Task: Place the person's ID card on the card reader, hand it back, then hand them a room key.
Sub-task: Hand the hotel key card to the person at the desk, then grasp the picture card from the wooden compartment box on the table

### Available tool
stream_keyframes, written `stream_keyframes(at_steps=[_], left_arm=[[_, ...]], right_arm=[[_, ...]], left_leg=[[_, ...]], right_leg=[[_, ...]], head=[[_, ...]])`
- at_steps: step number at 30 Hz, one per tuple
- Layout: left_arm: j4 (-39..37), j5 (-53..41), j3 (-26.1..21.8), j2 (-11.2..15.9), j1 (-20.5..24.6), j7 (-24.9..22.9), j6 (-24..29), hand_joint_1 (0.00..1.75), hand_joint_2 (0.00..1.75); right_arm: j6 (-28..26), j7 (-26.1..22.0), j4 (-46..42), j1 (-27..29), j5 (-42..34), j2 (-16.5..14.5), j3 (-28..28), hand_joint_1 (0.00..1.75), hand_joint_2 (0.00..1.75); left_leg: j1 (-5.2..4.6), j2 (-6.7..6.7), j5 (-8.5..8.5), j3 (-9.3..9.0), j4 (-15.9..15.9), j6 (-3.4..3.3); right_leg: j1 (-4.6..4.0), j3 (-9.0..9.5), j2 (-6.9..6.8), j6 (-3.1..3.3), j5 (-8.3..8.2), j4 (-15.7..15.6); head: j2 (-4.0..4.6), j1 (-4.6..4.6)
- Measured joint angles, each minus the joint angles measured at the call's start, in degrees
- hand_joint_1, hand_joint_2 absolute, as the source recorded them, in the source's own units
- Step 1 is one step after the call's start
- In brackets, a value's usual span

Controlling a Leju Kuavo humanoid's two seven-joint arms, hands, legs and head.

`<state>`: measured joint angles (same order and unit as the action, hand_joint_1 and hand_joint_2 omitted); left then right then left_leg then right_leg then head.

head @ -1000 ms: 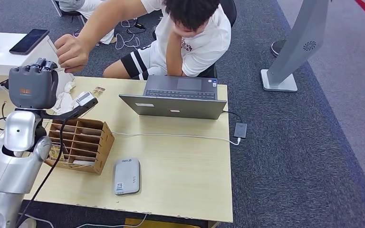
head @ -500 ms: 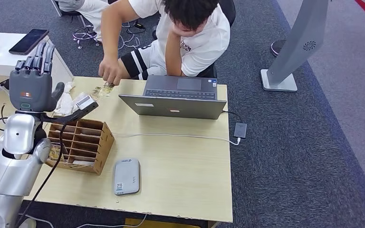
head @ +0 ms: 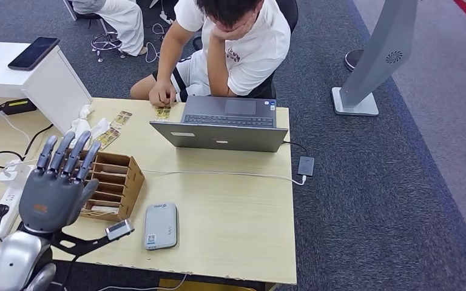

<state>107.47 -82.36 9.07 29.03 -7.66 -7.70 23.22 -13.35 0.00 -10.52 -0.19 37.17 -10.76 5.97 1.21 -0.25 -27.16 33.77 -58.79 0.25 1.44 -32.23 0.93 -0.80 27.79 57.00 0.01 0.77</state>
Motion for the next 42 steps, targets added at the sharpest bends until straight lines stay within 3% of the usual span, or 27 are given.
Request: stream_keyframes(at_steps=[3, 6, 15, 18, 31, 42], left_arm=[[4.03, -0.12, -0.01, 1.46, -5.98, -0.51, -0.05, 0.00, 1.75], [6.33, 0.24, -0.02, 2.30, -8.87, -0.66, -1.21, 0.00, 1.75], [8.63, 5.59, 0.00, 4.12, -15.47, -6.72, -13.26, 0.00, 1.75], [7.46, 5.60, 0.01, 3.43, -14.54, -8.50, -14.06, 0.00, 1.75], [-3.63, 4.26, -0.02, -4.64, -5.45, -10.14, -17.00, 0.00, 1.75], [-10.13, 2.69, 0.01, -8.56, -0.33, -9.67, -18.58, 0.00, 1.75]], right_arm=[[-0.13, -0.01, 0.01, 0.05, -0.09, -0.01, 0.62, 0.00, 0.00], [-0.14, -0.01, -0.01, 0.04, -0.10, -0.03, 1.14, 0.00, 0.00], [-0.66, 0.88, -0.02, 0.04, -0.69, -0.34, 2.55, 0.00, 0.00], [-0.71, 1.50, -0.02, 0.00, -0.41, -0.45, 2.65, 0.00, 0.00], [-0.20, 2.54, -0.02, -0.18, 1.15, -0.62, 2.67, 0.00, 0.00], [-0.13, 2.72, -0.02, -0.29, 2.04, -0.62, 2.67, 0.00, 0.00]], left_leg=[[0.00, 0.13, -0.04, 0.01, 0.00, -0.05], [0.00, 0.21, -0.05, 0.01, 0.00, -0.06], [0.01, 0.24, -0.04, -0.01, 0.00, -0.07], [0.00, 0.27, -0.04, -0.01, 0.00, -0.07], [0.00, 0.39, -0.03, -0.02, -0.01, -0.08], [0.00, 0.40, -0.03, -0.02, -0.01, -0.07]], right_leg=[[0.00, 0.03, -0.18, -0.01, 0.06, -0.01], [-0.01, 0.08, -0.28, -0.01, 0.07, 0.00], [-0.01, 0.11, -0.31, -0.01, 0.06, 0.01], [0.00, 0.12, -0.34, -0.01, 0.06, 0.00], [0.00, 0.16, -0.44, -0.01, 0.05, 0.00], [0.00, 0.15, -0.43, -0.01, 0.05, 0.00]], head=[[0.02, -0.01], [0.01, -0.02], [0.01, -0.01], [0.01, -0.01], [0.00, -0.01], [0.00, -0.01]])
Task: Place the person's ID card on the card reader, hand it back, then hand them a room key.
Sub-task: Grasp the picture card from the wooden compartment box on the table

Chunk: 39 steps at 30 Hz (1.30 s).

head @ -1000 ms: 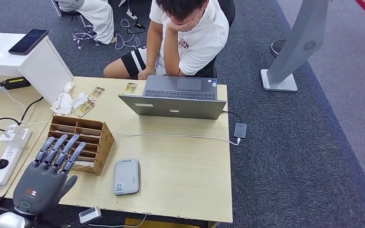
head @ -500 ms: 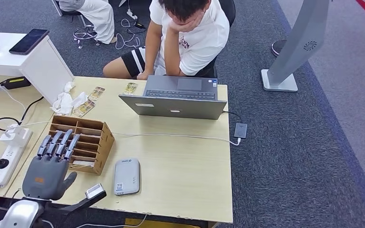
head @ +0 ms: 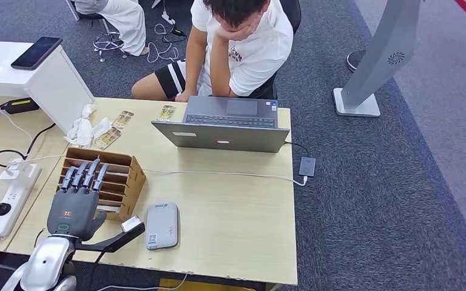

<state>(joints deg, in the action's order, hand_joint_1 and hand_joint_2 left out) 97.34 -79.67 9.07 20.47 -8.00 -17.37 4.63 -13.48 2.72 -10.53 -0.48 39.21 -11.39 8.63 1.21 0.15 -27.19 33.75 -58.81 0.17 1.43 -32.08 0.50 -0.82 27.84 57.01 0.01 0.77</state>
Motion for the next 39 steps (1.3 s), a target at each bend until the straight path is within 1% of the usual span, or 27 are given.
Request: stream_keyframes(at_steps=[10, 23, 31, 39], left_arm=[[-1.43, -0.22, 0.00, -1.05, 0.99, -0.09, -0.02, 0.00, 1.75], [-3.63, -0.20, -0.02, -1.16, 1.74, -0.23, -0.01, 0.00, 1.75], [-3.64, 0.44, -0.09, -1.27, 0.72, -0.58, -0.33, 0.00, 1.75], [-3.77, 1.66, -1.53, -1.20, -0.28, -0.67, -1.39, 0.00, 1.75]], right_arm=[[0.04, 0.11, 0.00, -0.07, 0.04, 0.00, 0.00, 0.00, 0.00], [0.17, 0.08, 0.00, -0.08, 0.11, 0.00, 0.00, 0.00, 0.00], [0.08, 0.17, 0.00, -0.07, 0.91, 0.00, 0.00, 0.00, 0.00], [0.04, -0.09, 0.00, -0.06, 1.15, 0.00, 0.00, 0.00, 0.00]], left_leg=[[0.00, -0.02, 0.00, 0.00, 0.00, 0.00], [0.00, -0.02, 0.00, 0.00, 0.00, 0.00], [0.00, -0.01, 0.00, 0.01, 0.00, 0.00], [0.00, 0.00, 0.00, 0.01, 0.00, 0.00]], right_leg=[[0.00, -0.02, 0.01, 0.00, 0.00, 0.00], [0.00, -0.01, 0.01, 0.00, 0.00, 0.00], [0.00, -0.01, 0.01, 0.00, 0.00, 0.00], [0.00, 0.00, 0.00, 0.00, 0.00, 0.01]], head=[[0.01, -0.01], [0.01, -0.01], [0.00, 0.00], [0.01, 0.00]])
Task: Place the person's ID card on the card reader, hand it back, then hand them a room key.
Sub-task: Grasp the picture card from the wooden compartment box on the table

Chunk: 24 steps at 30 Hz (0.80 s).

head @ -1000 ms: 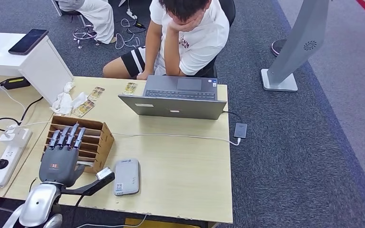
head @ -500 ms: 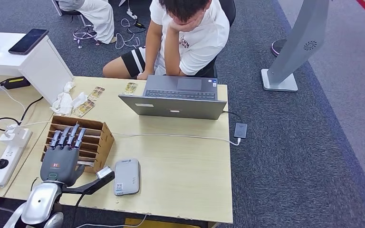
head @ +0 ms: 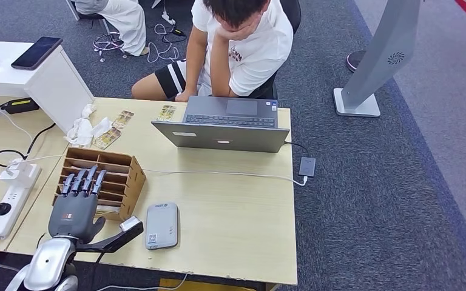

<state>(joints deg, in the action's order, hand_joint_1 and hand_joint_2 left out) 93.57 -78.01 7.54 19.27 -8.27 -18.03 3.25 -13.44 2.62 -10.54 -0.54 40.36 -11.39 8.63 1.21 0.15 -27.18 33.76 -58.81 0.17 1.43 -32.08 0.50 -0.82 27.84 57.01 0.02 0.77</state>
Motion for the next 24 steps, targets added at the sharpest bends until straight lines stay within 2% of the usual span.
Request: stream_keyframes(at_steps=[18, 22, 24], left_arm=[[-1.27, 0.83, -2.48, -0.02, -1.39, -0.50, -1.61, 0.00, 1.75], [-1.41, 0.89, -2.50, -0.04, -1.47, -0.50, -1.73, 1.75, 1.75], [-1.55, 1.16, -2.53, -0.05, -1.53, -0.50, -2.39, 1.75, 1.75]], right_arm=[[-0.03, 0.11, 0.00, 0.00, 0.86, 0.00, 0.00, 0.00, 0.00], [-0.03, 0.14, 0.00, 0.00, 0.87, 0.00, 0.00, 0.00, 0.00], [-0.04, 0.16, 0.00, 0.00, 0.93, 0.00, 0.00, 0.00, 0.00]], left_leg=[[0.00, 0.00, 0.00, 0.00, 0.00, 0.00], [0.00, 0.00, 0.00, 0.00, 0.00, 0.00], [0.00, 0.00, 0.00, 0.00, 0.00, 0.00]], right_leg=[[0.00, 0.00, 0.00, 0.00, 0.00, 0.00], [0.00, 0.00, 0.00, 0.00, 0.00, 0.00], [0.00, 0.00, 0.00, 0.00, 0.00, 0.00]], head=[[-0.01, 0.00], [0.00, 0.00], [0.00, 0.00]])
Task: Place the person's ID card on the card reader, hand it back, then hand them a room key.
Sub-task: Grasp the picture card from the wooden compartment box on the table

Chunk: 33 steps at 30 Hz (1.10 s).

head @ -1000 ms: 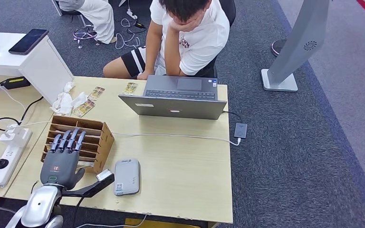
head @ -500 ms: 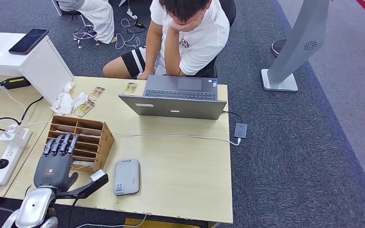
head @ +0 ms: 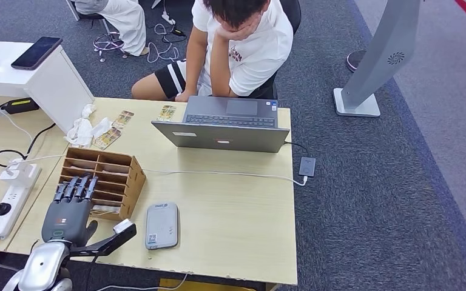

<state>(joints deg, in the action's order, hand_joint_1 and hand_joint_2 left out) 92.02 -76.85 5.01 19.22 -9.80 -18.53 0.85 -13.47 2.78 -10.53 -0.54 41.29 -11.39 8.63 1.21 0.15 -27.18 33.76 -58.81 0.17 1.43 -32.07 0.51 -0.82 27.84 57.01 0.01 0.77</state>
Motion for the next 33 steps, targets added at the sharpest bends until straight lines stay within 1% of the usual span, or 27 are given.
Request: stream_keyframes(at_steps=[6, 19, 30, 33], left_arm=[[-0.14, 1.17, -0.38, 0.37, -0.95, 0.01, -1.94, 1.75, 1.75], [-0.14, 1.85, -0.95, 1.07, -2.26, 0.02, -2.83, 1.75, 1.75], [2.13, 1.81, -0.92, 1.19, -2.72, 0.32, -0.86, 1.75, 1.75], [3.59, 1.72, -0.90, 1.27, -2.83, 0.98, 0.69, 1.75, 1.75]], right_arm=[[0.01, 0.06, 0.00, 0.00, 0.06, 0.00, 0.00, 0.00, 0.00], [0.08, -0.52, 0.00, -0.01, 0.06, 0.00, 0.00, 0.00, 0.00], [0.17, -1.12, 0.00, 0.01, -0.20, 0.00, 0.01, 0.00, 0.00], [0.10, -1.50, 0.00, 0.02, -0.44, 0.00, 0.17, 0.00, 0.00]], left_leg=[[0.00, 0.00, 0.00, 0.00, 0.00, 0.00], [0.00, 0.00, 0.00, 0.00, 0.00, 0.00], [0.00, -0.01, 0.00, -0.01, 0.00, 0.00], [0.00, -0.01, 0.00, -0.01, 0.00, 0.00]], right_leg=[[0.00, -0.01, 0.00, 0.00, 0.00, 0.00], [0.00, 0.00, -0.01, 0.00, 0.00, 0.00], [0.00, -0.01, 0.00, 0.00, 0.00, 0.00], [0.00, -0.01, 0.00, 0.00, 0.00, 0.00]], head=[[0.00, -0.01], [0.01, 0.00], [0.01, 0.00], [0.00, 0.00]])
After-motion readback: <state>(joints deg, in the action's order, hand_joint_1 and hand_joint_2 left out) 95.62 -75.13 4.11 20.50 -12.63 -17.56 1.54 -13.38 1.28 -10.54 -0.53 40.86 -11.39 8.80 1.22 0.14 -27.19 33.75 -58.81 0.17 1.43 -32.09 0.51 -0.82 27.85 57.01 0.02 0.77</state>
